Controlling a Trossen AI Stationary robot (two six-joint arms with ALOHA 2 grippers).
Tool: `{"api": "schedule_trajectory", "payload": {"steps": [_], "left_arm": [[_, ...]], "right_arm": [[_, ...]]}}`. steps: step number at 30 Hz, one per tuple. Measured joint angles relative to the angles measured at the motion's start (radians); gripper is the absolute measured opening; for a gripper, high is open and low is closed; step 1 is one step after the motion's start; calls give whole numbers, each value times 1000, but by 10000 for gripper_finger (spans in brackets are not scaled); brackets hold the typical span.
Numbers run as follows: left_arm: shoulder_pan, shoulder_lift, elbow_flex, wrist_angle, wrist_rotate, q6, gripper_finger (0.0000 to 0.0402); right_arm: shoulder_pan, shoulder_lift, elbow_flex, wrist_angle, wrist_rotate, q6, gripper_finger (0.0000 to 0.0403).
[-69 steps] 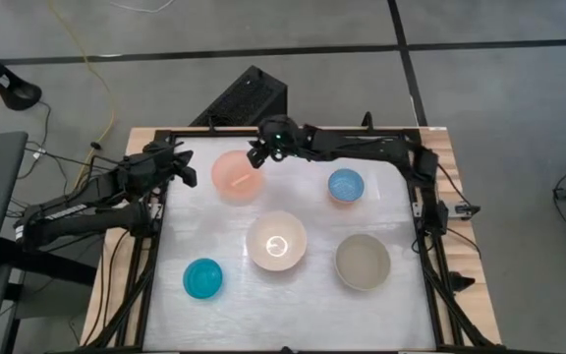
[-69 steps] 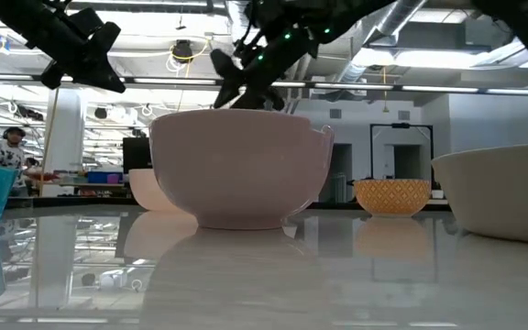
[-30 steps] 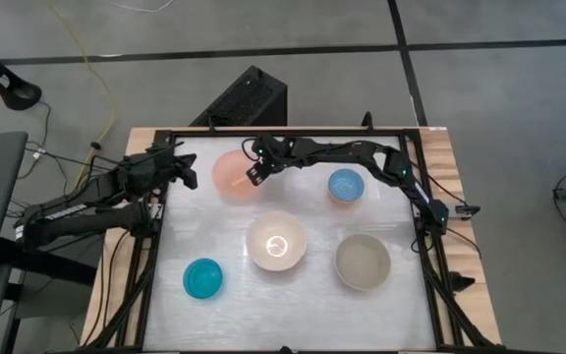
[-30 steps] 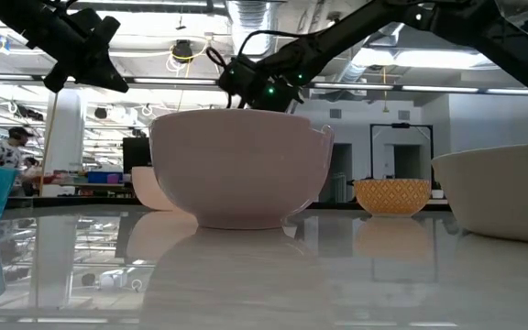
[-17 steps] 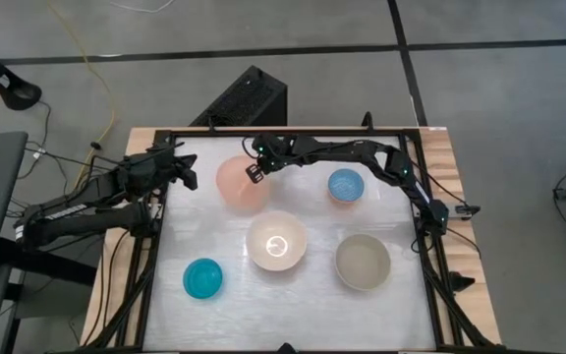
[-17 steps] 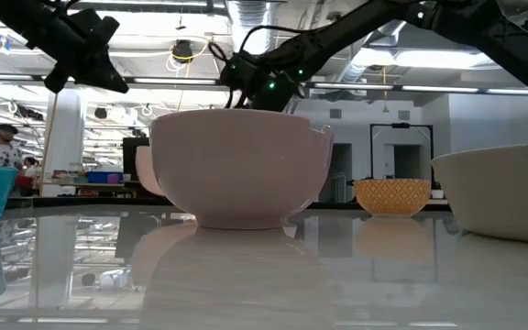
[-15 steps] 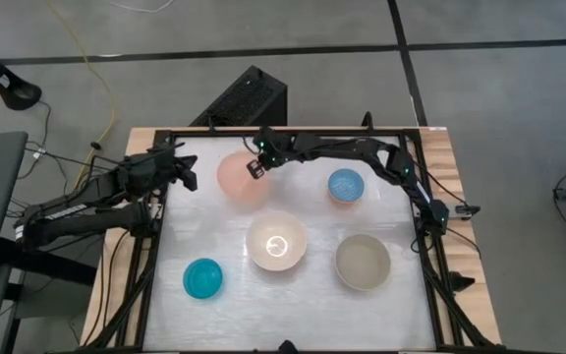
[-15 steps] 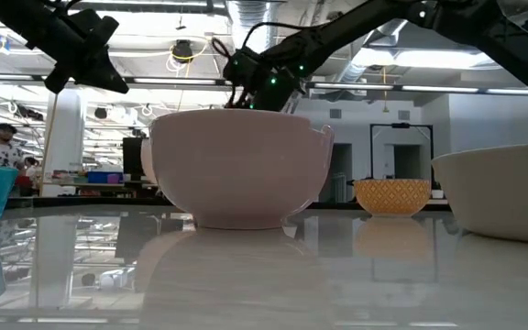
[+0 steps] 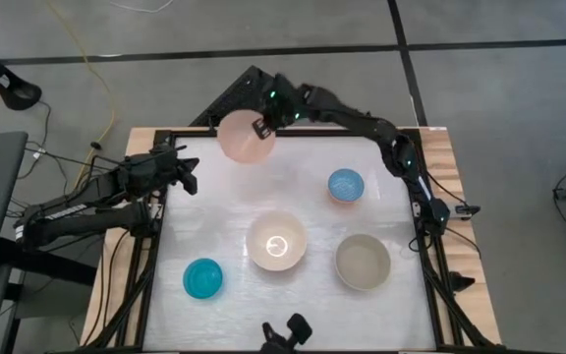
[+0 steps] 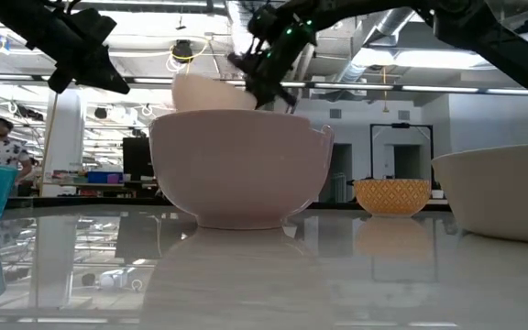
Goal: Nest bowls inside each other
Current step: Stack the orange bowl into the pink bowl
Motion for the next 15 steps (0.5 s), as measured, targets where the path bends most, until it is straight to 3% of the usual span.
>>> {"api": "schedule_trajectory", "payload": {"steps": [4,9,15], "left_arm": [[-2,0,0,0,21,15,0],[-12,0,0,0,33,38,0],[-19,0,0,0,64,72,0]], "right_arm": [[-32,-85,-43,-7,-110,2,37],[-29,-171,-43,-102,-121,-32,38],[72,-252,-43,-216,-122,-47,38]]}}
